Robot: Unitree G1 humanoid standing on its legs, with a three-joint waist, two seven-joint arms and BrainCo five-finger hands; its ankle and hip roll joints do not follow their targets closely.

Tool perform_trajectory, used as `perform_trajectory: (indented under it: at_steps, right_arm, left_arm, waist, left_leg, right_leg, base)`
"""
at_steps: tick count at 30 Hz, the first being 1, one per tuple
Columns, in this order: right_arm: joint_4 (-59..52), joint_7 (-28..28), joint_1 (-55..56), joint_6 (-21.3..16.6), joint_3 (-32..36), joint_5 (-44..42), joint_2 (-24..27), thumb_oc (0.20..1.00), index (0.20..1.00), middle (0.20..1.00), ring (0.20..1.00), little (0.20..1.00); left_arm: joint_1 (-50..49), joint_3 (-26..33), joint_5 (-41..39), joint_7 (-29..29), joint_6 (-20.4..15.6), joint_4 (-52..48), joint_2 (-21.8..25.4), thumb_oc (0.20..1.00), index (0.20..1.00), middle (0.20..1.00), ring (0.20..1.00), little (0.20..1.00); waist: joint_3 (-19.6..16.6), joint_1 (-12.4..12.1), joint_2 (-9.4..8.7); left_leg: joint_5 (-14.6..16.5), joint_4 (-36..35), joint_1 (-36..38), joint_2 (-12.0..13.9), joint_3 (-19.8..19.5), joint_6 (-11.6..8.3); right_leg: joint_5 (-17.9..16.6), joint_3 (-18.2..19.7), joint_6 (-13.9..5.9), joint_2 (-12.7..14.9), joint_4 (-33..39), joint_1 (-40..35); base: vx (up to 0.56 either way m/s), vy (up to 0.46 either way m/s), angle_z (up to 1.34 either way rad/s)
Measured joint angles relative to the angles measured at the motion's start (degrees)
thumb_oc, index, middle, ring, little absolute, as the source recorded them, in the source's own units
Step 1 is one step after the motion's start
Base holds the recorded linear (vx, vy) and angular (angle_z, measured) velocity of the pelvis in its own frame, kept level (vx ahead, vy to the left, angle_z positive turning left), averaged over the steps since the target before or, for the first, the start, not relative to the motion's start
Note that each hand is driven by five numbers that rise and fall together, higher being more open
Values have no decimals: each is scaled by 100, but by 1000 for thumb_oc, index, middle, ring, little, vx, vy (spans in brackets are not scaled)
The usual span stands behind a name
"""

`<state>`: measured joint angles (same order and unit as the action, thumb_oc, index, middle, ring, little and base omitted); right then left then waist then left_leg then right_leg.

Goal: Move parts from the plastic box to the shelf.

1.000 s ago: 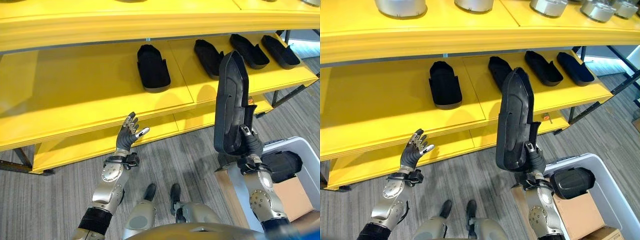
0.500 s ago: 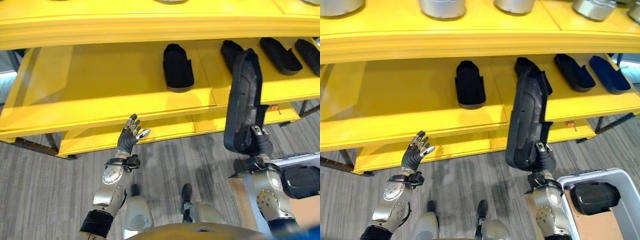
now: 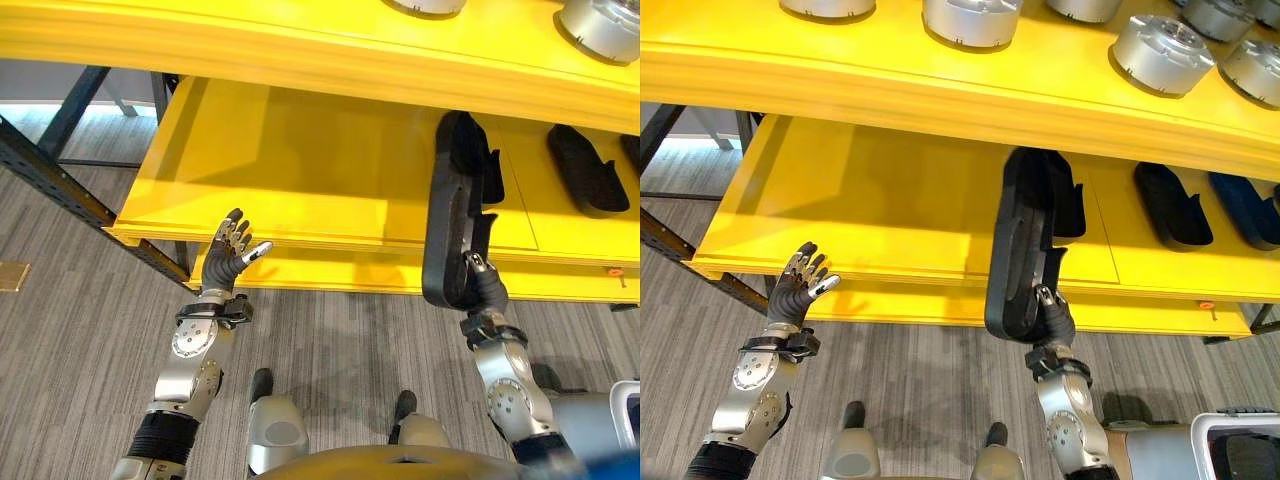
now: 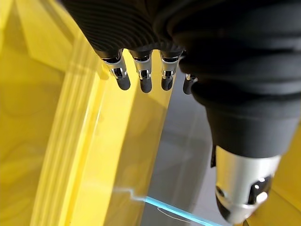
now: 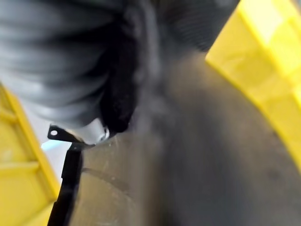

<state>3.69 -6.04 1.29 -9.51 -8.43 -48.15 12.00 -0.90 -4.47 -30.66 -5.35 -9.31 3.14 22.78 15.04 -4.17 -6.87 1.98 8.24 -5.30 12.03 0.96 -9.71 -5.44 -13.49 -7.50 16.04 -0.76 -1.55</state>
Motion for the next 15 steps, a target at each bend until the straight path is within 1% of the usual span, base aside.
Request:
perform_trajectory:
  at_steps: [2,3,5,6,8,10,11,12,13,14,15]
  right_arm:
    - [-70,3,-186,1,-151,6,49,200,200,200,200,200]
    - [-58,31,-262,12,-150,20,50,200,200,200,200,200]
    - [-75,4,-281,16,-222,38,209,200,200,200,200,200]
    - [-81,8,-331,19,-245,58,274,200,200,200,200,200]
    - [-224,-43,-401,25,-318,102,279,200,200,200,200,200]
    - [-323,-84,-667,24,-525,129,262,200,200,200,200,200]
    - [-321,-89,-759,24,-581,131,257,200,200,200,200,200]
    - [-320,-89,-932,30,-664,142,232,200,200,200,200,200]
    - [-305,-113,-1227,30,-799,180,212,200,200,200,200,200]
    - [-266,-109,-1420,30,-867,215,170,200,200,200,200,200]
    - [-159,-161,-1724,33,-974,225,139,200,200,200,200,200]
  left_arm:
    - [25,-85,1,2,0,14,-27,1000,1000,1000,1000,1000]
    - [9,-125,0,-1,7,47,-127,1000,1000,1000,1000,1000]
    - [-24,-228,2,2,7,46,-315,1000,1000,1000,1000,1000]
    - [-27,-241,2,2,4,43,-399,1000,1000,1000,1000,1000]
    - [-9,-238,4,0,7,42,-411,1000,1000,1000,1000,1000]
    - [6,-212,4,-5,8,42,-400,1000,1000,1000,1000,1000]
    - [20,-222,4,-5,9,41,-402,1000,1000,1000,1000,1000]
    - [25,-222,4,-6,9,33,-398,1000,1000,1000,1000,1000]
    - [32,-226,3,-19,17,36,-396,1000,1000,1000,1000,1000]
    - [26,-228,3,-34,18,33,-389,1000,1000,1000,1000,1000]
    - [33,-231,3,-108,19,33,-384,1000,1000,1000,1000,1000]
  waist:
    - [-53,6,-69]
    - [-66,-3,-24]
    - [-108,-11,38]
    - [-128,-46,39]
    - [-142,-176,31]
    - [-148,-257,27]
    - [-166,-251,1]
    - [-175,-360,1]
    - [-178,-416,-5]
    - [-182,-539,-10]
    - [-188,-609,-21]
  left_leg:
    - [86,308,-378,-19,-123,-52]
    - [79,422,-525,18,-251,-46]
    - [80,509,-753,23,-401,-54]
    - [70,532,-836,2,-469,-47]
    - [86,638,-1008,-31,-556,-23]
    - [72,714,-1217,-117,-739,-2]
    - [55,726,-1269,-135,-782,-3]
    - [47,747,-1344,-157,-831,1]
    - [27,804,-1436,-208,-921,-26]
    - [3,798,-1471,-244,-952,-12]
    - [0,824,-1498,-274,-975,-10]
  right_leg:
    - [167,-78,-171,3,210,6]
    - [125,-150,-283,-58,245,17]
    - [140,-303,-257,-92,289,12]
    - [134,-353,-246,-93,292,46]
    - [98,-443,-206,-93,365,66]
    - [79,-613,-202,-82,397,69]
    - [74,-637,-200,-79,401,98]
    - [73,-685,-201,-76,400,117]
    - [66,-776,-213,-63,402,120]
    - [62,-825,-219,-45,401,116]
    - [55,-854,-231,-24,402,126]
  base:
    - [32,42,21]
    - [34,52,33]
    - [21,20,38]
    - [19,13,27]
    - [22,9,23]
    - [20,-16,39]
    - [14,-4,37]
    - [9,-9,33]
    - [4,-12,34]
    - [12,-18,30]
    - [20,-11,27]
